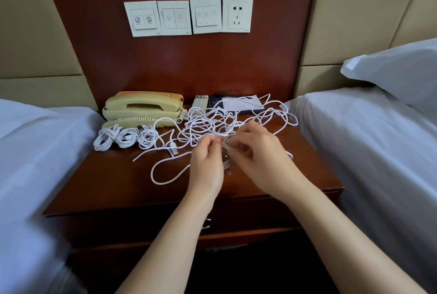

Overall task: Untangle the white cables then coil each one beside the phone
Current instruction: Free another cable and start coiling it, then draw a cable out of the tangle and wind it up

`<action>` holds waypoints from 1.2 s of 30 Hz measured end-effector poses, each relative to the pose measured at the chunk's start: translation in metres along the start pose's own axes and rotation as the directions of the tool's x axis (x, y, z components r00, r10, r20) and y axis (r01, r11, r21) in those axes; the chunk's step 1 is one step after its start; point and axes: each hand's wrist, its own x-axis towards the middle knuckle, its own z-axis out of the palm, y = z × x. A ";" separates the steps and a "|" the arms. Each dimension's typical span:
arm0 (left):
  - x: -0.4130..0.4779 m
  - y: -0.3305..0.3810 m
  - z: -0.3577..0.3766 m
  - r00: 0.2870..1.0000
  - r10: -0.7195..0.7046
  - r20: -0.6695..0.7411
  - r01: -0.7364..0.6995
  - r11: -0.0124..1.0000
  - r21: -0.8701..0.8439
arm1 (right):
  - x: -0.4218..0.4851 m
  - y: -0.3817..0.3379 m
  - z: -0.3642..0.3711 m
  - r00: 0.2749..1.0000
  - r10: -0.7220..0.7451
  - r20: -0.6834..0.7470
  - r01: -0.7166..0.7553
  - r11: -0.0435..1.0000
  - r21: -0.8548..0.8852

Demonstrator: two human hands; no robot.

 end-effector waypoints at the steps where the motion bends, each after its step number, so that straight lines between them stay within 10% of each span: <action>1: 0.000 0.001 0.000 1.000 -0.019 0.009 0.019 0.999 -0.033 | 0.000 0.001 0.000 1.000 0.011 0.014 -0.011 0.999 0.033; 7: 0.000 0.010 0.005 0.975 -0.185 0.121 0.217 0.912 -0.349 | 0.000 0.018 0.007 0.996 0.088 0.007 -0.087 0.969 0.233; 12: -0.001 0.011 0.000 0.918 -0.267 0.292 0.342 0.908 -0.244 | -0.001 0.023 0.011 0.995 0.098 0.020 -0.100 0.970 0.223; 36: 0.011 0.013 -0.013 0.903 -0.413 0.116 0.423 0.814 -0.399 | -0.016 -0.004 0.034 0.964 0.158 -0.216 -0.030 0.865 0.501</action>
